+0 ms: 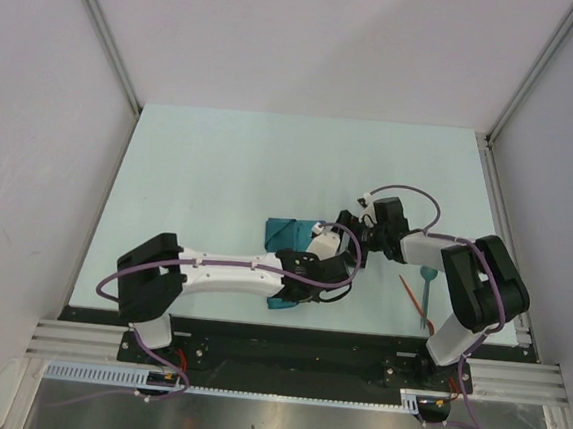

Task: Fold the napkin into a case and place the utensils inside
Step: Pick up the 2/3-rectangle-folded napkin at the center of the board.

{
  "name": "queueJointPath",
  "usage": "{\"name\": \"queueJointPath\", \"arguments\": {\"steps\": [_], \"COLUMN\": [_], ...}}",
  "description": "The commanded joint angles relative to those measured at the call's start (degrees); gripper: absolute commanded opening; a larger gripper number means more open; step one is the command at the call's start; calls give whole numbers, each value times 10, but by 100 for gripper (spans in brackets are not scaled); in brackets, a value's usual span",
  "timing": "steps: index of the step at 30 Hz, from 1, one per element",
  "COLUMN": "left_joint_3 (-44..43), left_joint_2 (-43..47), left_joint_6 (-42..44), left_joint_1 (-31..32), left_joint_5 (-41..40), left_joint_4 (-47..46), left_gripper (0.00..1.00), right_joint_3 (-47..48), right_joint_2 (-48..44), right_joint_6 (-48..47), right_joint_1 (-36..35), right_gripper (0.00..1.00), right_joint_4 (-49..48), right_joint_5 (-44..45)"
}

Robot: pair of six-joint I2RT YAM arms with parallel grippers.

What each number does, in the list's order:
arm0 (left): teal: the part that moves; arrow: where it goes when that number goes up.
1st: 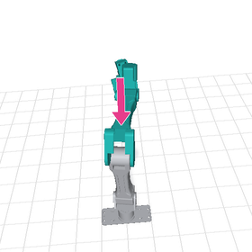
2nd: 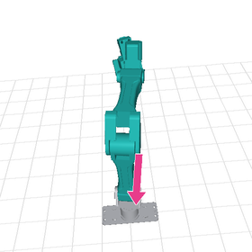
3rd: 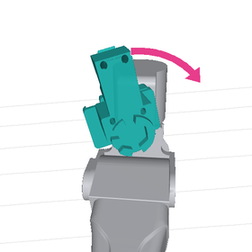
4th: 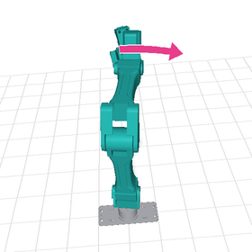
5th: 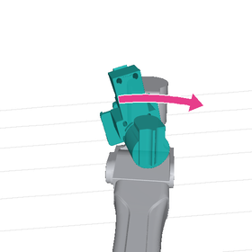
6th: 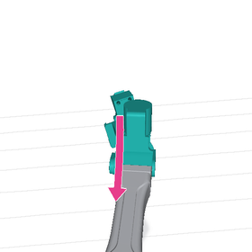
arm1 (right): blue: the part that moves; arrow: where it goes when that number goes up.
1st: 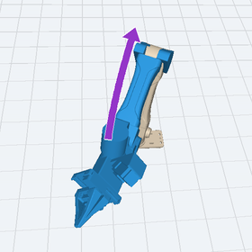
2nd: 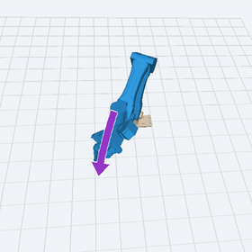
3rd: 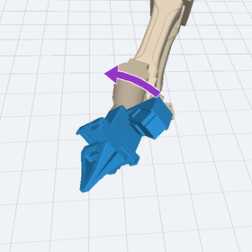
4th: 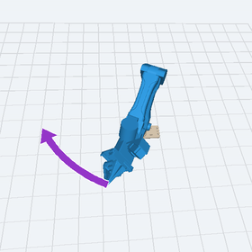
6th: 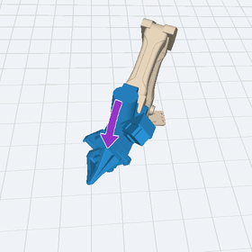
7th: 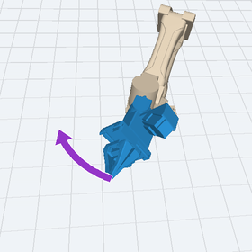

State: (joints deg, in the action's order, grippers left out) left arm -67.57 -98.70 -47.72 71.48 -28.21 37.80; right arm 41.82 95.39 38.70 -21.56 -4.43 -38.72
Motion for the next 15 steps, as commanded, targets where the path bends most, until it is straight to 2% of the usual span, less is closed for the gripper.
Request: {"name": "queueJointPath", "arguments": {"steps": [1, 10, 15], "left_joint_3": [17, 32, 36], "left_joint_2": [38, 55, 63], "left_joint_6": [-18, -21, -21], "left_joint_1": [-6, -13, -13], "left_joint_5": [-9, -10, -8], "left_joint_4": [8, 9, 4], "left_gripper": [0, 0, 0], "right_joint_3": [12, 11, 6], "right_joint_2": [21, 38, 58], "right_joint_6": [16, 45, 62], "right_joint_1": [-17, -51, -62], "right_gripper": [89, 86, 79], "right_joint_4": [-25, -48, -62], "right_joint_5": [5, 15, 19]}}
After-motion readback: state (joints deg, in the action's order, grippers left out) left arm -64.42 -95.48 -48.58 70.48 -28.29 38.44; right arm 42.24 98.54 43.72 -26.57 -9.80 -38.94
